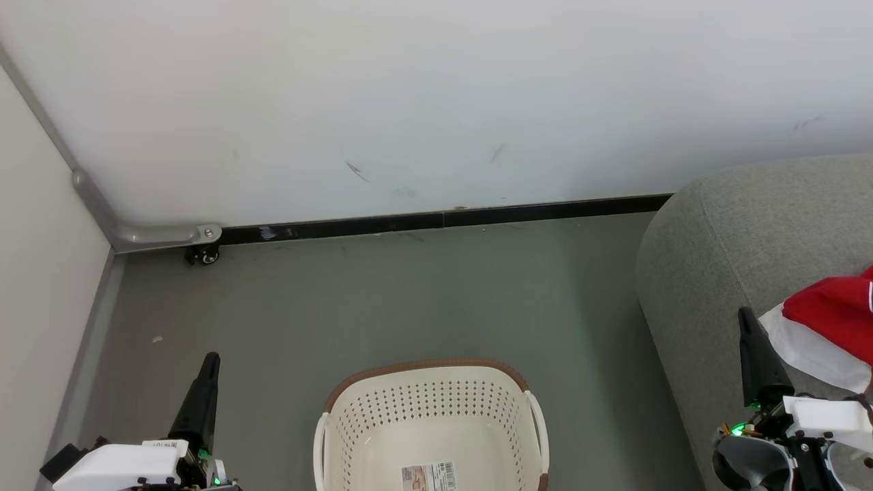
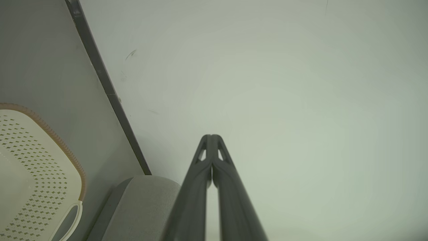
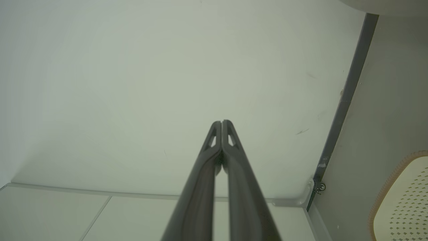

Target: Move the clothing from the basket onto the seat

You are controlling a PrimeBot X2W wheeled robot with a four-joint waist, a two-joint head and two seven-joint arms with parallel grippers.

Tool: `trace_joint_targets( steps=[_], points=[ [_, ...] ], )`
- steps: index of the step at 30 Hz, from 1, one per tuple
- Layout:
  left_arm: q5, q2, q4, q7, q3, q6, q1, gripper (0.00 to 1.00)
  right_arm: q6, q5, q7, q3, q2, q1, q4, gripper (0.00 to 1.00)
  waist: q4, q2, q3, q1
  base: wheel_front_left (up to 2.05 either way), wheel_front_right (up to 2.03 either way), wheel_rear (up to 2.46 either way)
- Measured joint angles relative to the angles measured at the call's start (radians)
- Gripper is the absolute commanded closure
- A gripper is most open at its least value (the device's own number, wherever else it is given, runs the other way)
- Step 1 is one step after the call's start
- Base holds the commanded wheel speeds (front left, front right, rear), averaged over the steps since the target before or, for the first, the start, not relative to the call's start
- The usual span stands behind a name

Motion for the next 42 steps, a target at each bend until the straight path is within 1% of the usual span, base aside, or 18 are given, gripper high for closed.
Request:
trace_joint_targets(
  steps=[42],
  points=[
    [0.0, -0.001, -0.004, 0.003, 0.004, 0.0, 0.0, 1.0, 0.0, 0.0, 0.0, 0.0, 0.0, 0.0, 0.0, 1.0, 0.0, 0.0, 0.0, 0.0, 0.0, 0.0, 0.0]
  ],
)
